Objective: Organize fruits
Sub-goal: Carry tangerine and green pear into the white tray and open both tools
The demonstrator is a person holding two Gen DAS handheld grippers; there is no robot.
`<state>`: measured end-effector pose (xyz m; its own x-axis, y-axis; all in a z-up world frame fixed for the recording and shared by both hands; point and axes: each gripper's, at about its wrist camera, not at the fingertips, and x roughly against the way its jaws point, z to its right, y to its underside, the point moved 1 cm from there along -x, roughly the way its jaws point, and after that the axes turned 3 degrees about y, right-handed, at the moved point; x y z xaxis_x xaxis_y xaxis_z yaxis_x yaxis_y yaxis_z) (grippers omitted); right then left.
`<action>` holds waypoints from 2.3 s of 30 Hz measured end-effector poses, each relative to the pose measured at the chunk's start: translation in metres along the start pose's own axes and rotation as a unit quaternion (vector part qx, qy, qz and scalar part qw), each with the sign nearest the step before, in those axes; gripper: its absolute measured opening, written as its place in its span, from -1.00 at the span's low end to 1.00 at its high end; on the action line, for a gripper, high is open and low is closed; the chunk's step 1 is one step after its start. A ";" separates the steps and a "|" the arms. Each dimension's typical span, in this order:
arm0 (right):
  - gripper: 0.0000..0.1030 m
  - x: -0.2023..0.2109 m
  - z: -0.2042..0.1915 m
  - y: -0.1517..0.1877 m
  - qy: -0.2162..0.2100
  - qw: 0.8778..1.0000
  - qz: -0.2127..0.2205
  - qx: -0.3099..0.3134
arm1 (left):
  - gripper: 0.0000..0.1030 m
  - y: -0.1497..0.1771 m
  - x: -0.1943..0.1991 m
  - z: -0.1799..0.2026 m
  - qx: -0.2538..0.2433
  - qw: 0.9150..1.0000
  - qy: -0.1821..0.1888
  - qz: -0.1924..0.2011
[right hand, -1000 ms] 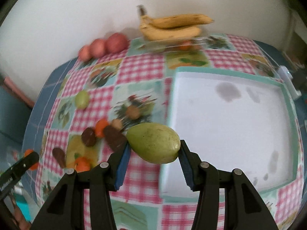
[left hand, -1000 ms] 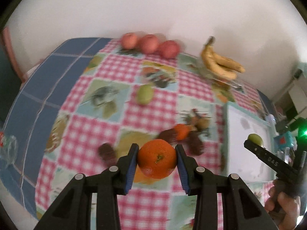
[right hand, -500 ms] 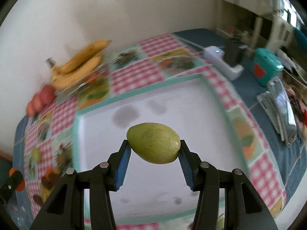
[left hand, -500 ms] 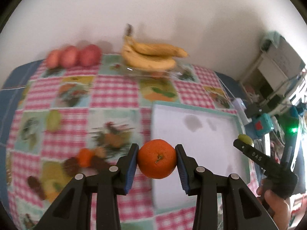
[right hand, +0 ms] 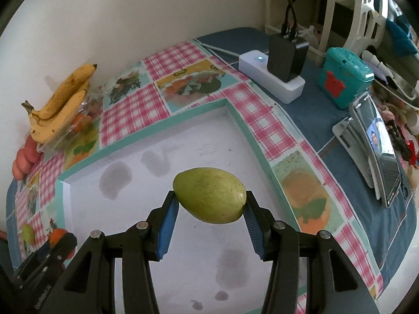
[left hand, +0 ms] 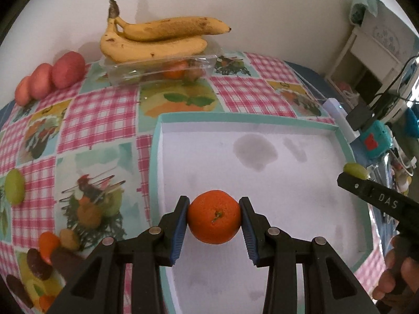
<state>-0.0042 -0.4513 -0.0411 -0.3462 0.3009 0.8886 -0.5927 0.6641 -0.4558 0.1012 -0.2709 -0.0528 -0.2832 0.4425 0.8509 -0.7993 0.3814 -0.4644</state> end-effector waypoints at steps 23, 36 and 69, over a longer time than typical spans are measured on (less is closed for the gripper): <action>0.00 -0.006 0.000 0.001 -0.004 1.000 -0.015 -0.005 | 0.02 0.031 -0.013 0.013 -0.082 0.992 -0.086 0.043; 0.00 -0.011 -0.001 0.004 -0.009 0.999 -0.033 0.001 | 0.02 0.043 -0.007 0.010 -0.051 0.995 -0.082 0.011; 0.12 -0.036 -0.031 0.009 0.020 0.996 -0.036 0.083 | 0.60 0.051 -0.005 0.026 -0.040 0.994 -0.091 -0.051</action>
<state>0.0259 -0.4348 -0.0750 -0.2724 0.2859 0.9187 -0.7283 0.5628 -0.3910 0.0475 -0.2748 -0.0744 -0.2999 0.2469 0.9215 -0.7861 0.4832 -0.3853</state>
